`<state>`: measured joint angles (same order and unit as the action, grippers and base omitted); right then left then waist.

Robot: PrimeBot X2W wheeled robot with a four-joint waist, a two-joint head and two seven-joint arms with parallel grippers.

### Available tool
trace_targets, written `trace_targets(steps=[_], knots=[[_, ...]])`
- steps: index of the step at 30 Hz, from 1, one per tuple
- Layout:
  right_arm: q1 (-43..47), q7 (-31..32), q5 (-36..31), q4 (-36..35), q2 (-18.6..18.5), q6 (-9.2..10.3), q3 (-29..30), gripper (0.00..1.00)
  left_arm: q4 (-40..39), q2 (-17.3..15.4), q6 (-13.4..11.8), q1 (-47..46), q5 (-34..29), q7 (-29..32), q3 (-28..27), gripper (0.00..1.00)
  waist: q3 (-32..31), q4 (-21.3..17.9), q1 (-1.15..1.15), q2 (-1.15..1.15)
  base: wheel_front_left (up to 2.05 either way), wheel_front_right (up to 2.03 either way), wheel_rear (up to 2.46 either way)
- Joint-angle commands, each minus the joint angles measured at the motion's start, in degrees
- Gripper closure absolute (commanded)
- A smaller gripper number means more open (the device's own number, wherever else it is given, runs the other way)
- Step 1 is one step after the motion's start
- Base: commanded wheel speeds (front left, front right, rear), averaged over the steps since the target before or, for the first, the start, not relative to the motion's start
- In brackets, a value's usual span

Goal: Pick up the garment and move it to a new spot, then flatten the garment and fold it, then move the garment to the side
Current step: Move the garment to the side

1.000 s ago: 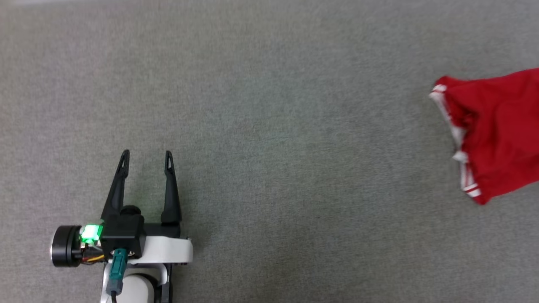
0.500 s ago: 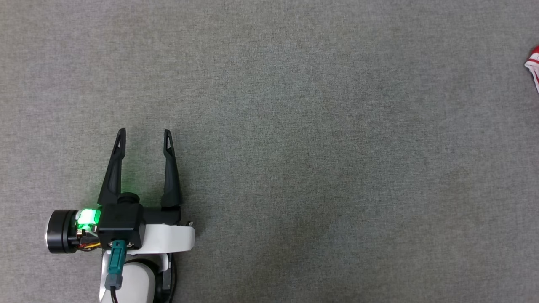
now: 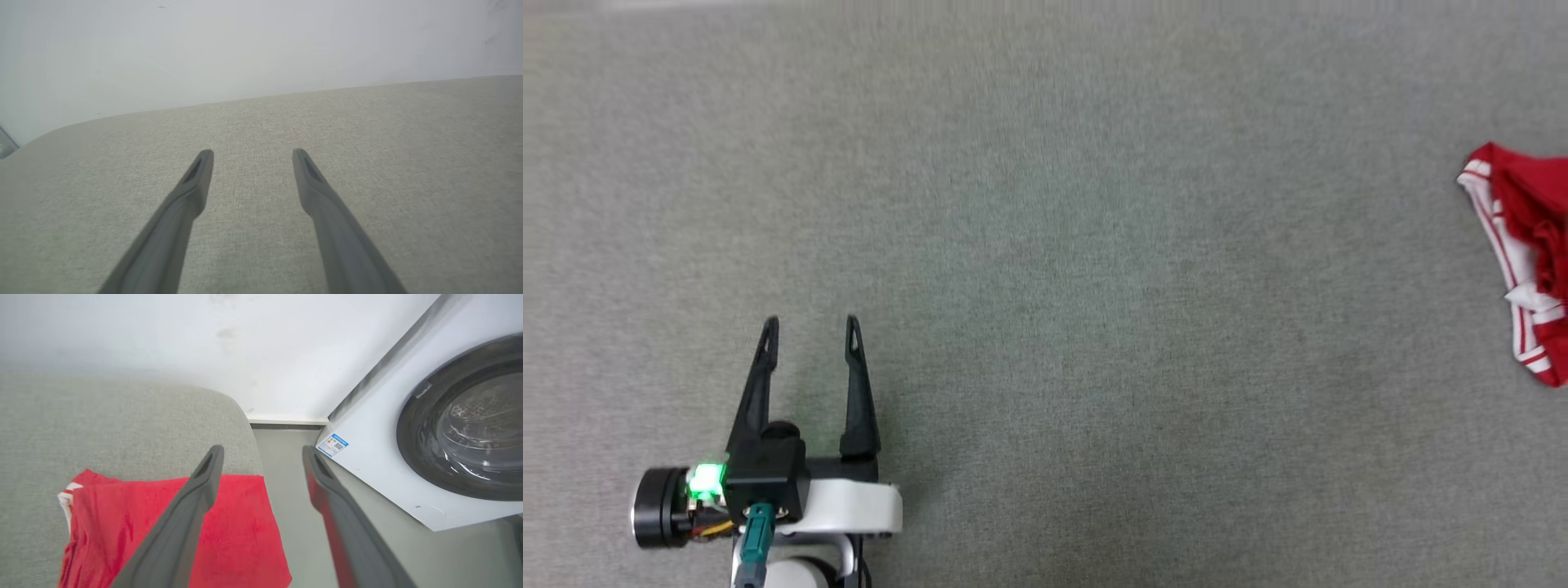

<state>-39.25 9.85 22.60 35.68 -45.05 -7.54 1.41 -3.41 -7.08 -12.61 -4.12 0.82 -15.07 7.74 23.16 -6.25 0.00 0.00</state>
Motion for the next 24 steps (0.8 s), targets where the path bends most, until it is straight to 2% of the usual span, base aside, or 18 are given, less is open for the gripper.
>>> trace_targets(steps=[1,6,12,19,24], knots=[[1.27,-2.65,-0.88,-1.65,1.35,0.10,0.82,0.00,0.53,-0.07,0.03,1.34,0.49,-0.12,-0.15,0.00,-4.08,0.26,0.00,0.00,0.00,0.00,0.00],[5.25,-11.88,-3.52,-9.55,6.75,0.10,3.26,0.00,1.52,0.32,0.36,4.76,1.44,-0.13,-0.97,0.00,-9.33,1.15,0.00,0.00,0.00,0.00,0.00],[13.40,-19.87,-7.61,-20.42,15.47,0.10,4.57,0.00,3.26,0.45,1.40,7.99,2.27,-0.12,-1.85,0.00,-14.63,2.66,0.00,0.00,0.00,0.00,0.00],[23.80,-22.18,-9.34,-29.32,25.50,0.10,2.80,0.00,5.17,0.44,3.02,10.34,2.83,-0.13,-2.64,0.00,-18.86,4.05,0.00,0.00,0.00,0.00,0.00],[30.48,-22.61,-9.84,-31.23,29.58,0.11,0.06,0.00,6.14,0.97,3.51,11.17,2.71,-0.13,-3.07,0.00,-21.11,4.81,0.00,0.00,0.00,0.00,0.00]])
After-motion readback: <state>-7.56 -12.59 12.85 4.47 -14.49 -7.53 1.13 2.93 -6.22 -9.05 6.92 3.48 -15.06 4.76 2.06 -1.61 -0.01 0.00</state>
